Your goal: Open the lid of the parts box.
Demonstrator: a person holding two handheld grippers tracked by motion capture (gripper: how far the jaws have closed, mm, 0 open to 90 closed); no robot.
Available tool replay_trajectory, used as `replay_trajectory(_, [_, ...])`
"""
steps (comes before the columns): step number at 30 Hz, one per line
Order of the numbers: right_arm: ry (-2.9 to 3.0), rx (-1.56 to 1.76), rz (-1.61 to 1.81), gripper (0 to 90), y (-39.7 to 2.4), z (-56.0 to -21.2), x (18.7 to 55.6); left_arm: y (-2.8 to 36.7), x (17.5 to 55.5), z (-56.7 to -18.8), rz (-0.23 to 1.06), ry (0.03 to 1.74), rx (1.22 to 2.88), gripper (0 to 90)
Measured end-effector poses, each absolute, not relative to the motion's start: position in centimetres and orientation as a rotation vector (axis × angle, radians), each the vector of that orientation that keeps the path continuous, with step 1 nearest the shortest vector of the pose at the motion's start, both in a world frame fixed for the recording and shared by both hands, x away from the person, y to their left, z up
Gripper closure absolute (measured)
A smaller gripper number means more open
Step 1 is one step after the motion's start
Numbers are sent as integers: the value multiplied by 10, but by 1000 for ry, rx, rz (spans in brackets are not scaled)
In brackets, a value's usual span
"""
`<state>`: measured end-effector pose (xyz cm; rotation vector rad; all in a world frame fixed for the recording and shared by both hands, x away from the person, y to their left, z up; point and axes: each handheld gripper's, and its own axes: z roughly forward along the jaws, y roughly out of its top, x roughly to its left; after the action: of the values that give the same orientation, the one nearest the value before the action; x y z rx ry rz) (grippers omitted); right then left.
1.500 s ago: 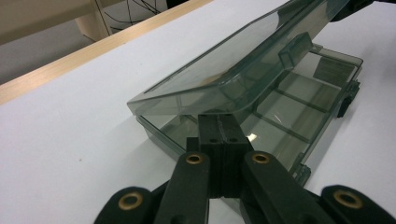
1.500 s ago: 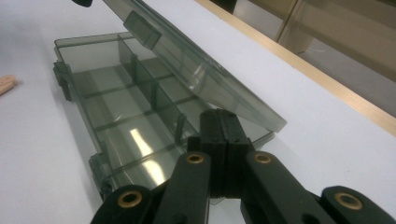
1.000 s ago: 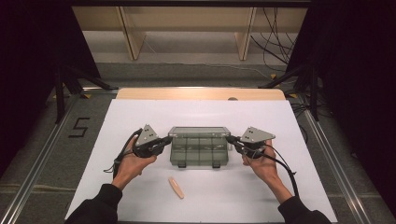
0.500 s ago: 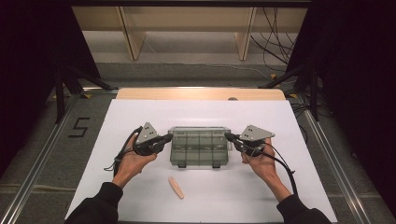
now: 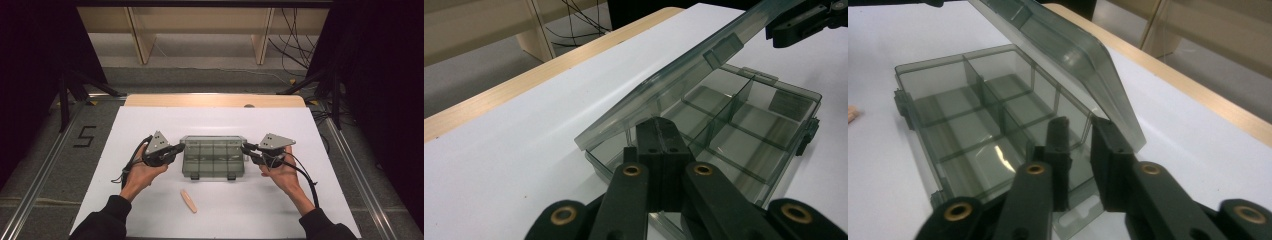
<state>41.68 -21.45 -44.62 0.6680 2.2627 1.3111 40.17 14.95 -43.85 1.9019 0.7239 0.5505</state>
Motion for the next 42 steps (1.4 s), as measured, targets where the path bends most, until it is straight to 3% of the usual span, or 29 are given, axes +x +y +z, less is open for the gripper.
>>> replay_trajectory(6, [2295, 740, 1309, 546, -220, -447, 418, 149, 402, -439, 542, 712, 1908, 899])
replay_trajectory(7, [2295, 740, 1309, 546, -220, -447, 418, 149, 402, -439, 542, 712, 1908, 898])
replay_trajectory(8, [2269, 763, 1326, 463, -222, -446, 420, 149, 401, -438, 546, 721, 1906, 899])
replay_trajectory(13, [2235, 771, 1324, 313, -222, -445, 427, 149, 401, -438, 546, 724, 1904, 899])
replay_trajectory(19, [2239, 748, 1306, 228, -215, -444, 437, 149, 401, -438, 546, 726, 1900, 899])
replay_trajectory(25, [2246, 725, 1296, 275, -206, -448, 445, 149, 402, -438, 548, 726, 1903, 898])
replay_trajectory(34, [2232, 690, 1318, 532, -207, -446, 446, 149, 402, -439, 542, 726, 1901, 898])
replay_trajectory(40, [2232, 656, 1317, 608, -207, -444, 446, 149, 402, -441, 534, 749, 1904, 896])
replay_trajectory(42, [2236, 662, 1314, 615, -207, -444, 445, 149, 404, -443, 540, 750, 1928, 854])
